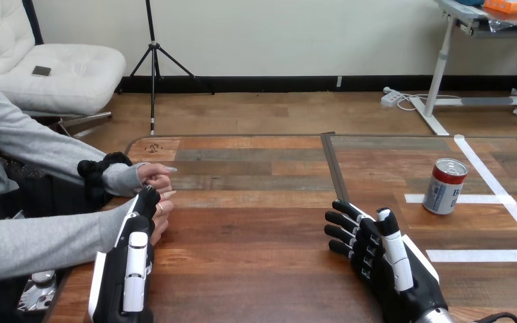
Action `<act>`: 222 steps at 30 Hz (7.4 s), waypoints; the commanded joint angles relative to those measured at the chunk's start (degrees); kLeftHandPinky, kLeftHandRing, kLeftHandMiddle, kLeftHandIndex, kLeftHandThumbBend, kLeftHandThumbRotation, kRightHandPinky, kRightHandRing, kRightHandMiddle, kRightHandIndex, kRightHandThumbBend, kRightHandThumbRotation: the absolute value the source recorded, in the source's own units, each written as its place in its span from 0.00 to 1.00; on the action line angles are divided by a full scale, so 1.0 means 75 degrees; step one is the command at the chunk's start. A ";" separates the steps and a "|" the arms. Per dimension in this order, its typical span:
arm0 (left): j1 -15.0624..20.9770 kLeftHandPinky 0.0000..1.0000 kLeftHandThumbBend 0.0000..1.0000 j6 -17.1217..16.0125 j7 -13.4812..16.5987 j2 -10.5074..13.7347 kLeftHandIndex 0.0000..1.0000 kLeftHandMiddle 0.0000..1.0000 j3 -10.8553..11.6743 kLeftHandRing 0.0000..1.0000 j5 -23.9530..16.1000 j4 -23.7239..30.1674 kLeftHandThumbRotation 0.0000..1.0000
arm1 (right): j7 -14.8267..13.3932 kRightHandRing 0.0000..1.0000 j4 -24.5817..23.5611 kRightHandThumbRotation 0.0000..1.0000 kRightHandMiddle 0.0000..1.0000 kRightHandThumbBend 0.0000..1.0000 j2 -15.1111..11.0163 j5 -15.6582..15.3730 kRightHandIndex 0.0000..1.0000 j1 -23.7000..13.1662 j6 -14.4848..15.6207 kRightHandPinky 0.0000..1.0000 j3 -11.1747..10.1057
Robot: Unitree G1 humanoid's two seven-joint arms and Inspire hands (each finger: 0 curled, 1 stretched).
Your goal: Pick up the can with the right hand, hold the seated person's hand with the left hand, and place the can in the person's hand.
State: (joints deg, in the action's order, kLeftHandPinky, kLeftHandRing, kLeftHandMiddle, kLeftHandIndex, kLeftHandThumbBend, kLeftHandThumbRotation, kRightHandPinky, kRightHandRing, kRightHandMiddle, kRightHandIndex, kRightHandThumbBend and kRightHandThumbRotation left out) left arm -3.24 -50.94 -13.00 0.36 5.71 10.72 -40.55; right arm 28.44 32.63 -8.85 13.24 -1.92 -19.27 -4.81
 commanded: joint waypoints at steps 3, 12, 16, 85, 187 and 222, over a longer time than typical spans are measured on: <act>0.0513 1.00 0.40 -0.0060 0.0052 0.0037 0.92 0.93 0.0042 0.98 -0.0127 0.0182 1.00 | -0.0004 0.90 -0.0120 1.00 0.90 0.90 -0.0023 0.0019 0.91 -0.0597 -0.0101 0.90 -0.0085; 0.0444 1.00 0.38 0.0142 0.0071 0.0042 0.91 0.93 -0.0001 0.97 -0.0115 0.0377 1.00 | -0.0035 0.89 -0.0132 1.00 0.89 0.92 -0.0044 -0.0054 0.91 -0.0616 -0.0143 0.89 -0.0061; 0.0462 1.00 0.35 0.0079 0.0052 0.0009 0.92 0.93 0.0014 0.98 -0.0057 0.0333 1.00 | -0.0028 0.89 -0.0195 1.00 0.89 0.92 -0.0040 -0.0051 0.90 -0.0591 -0.0084 0.89 -0.0055; 0.0669 1.00 0.47 0.0225 0.0202 0.0078 0.87 0.90 0.0096 0.95 -0.0209 0.0148 0.91 | 0.0080 0.89 -0.0030 1.00 0.89 0.88 -0.0115 0.0092 0.90 -0.0936 -0.0088 0.92 -0.0238; 0.0485 0.93 0.47 -0.0049 -0.0221 0.0294 0.85 0.88 0.0037 0.92 -0.0168 0.0112 0.94 | -0.1838 0.90 0.4347 0.88 0.88 0.89 -0.2864 -0.1120 0.87 -0.6191 -0.0486 0.89 -0.1045; 0.0109 1.00 0.55 0.0473 -0.0955 0.0639 0.82 0.89 -0.0029 0.95 0.0426 0.1883 0.87 | -0.2670 0.92 0.5158 0.82 0.91 0.88 -0.3003 -0.1419 0.88 -0.6429 -0.0014 0.90 -0.1134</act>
State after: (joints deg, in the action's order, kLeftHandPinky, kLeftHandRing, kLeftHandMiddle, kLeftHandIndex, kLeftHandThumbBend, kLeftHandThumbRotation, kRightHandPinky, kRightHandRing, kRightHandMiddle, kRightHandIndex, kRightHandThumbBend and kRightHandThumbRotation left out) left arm -4.12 -49.00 -19.58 3.98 5.51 12.99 -31.57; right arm 9.31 71.00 -29.84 2.20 -45.30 -19.31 -12.34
